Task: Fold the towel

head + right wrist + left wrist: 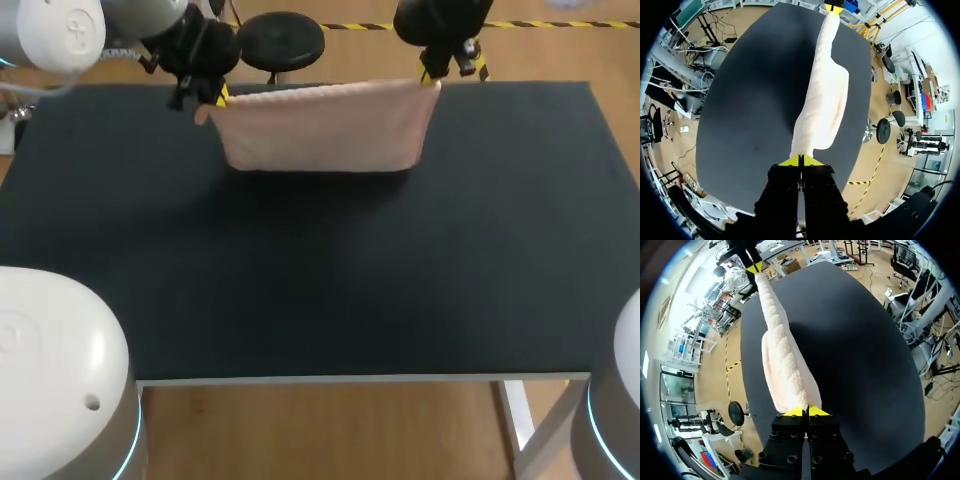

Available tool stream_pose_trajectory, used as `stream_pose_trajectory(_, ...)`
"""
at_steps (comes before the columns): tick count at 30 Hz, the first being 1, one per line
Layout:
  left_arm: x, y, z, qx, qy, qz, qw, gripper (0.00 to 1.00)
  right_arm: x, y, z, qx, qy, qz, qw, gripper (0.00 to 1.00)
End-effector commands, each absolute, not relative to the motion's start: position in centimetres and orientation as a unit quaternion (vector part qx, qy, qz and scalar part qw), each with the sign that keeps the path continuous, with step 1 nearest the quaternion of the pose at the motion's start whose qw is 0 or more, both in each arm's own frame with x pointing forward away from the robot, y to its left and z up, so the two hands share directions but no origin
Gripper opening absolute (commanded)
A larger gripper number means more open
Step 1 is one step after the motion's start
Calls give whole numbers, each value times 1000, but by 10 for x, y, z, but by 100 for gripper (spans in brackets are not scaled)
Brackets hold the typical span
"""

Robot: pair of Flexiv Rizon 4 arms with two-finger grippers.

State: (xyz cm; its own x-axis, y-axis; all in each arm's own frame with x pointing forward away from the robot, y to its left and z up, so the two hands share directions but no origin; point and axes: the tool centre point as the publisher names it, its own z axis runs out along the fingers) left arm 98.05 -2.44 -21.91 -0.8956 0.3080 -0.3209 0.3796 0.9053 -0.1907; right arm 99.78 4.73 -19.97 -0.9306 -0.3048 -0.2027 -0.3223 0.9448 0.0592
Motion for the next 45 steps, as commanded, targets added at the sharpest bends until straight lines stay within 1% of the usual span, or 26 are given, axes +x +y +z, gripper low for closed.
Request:
stream_pose_trajectory(1,987,-25,-233,172,967,-130,136,0,999,48,-211,-161,982,41,88,0)
stream_pose_trajectory(17,1008,-41,-313,133,981,-110,85,0,1009,44,-286,-149,988,8,29,0)
stream_pose_trajectory(21,1023,-40,-324,109,984,-98,103,0,1020,44,-301,-136,990,11,27,0)
stream_pose_trajectory(26,1045,-43,-335,103,982,-75,141,0,1041,46,-311,-119,991,17,59,0)
stream_pose_trajectory(32,1076,-47,-340,82,980,-70,167,0,1066,47,-316,-108,990,16,85,0)
stream_pose_trajectory(36,1091,-47,-341,74,980,-60,174,0,1079,48,-320,-105,990,11,89,0)
stream_pose_trajectory(45,1108,-46,-353,72,982,-35,169,0,1103,48,-340,-98,991,-6,89,0)
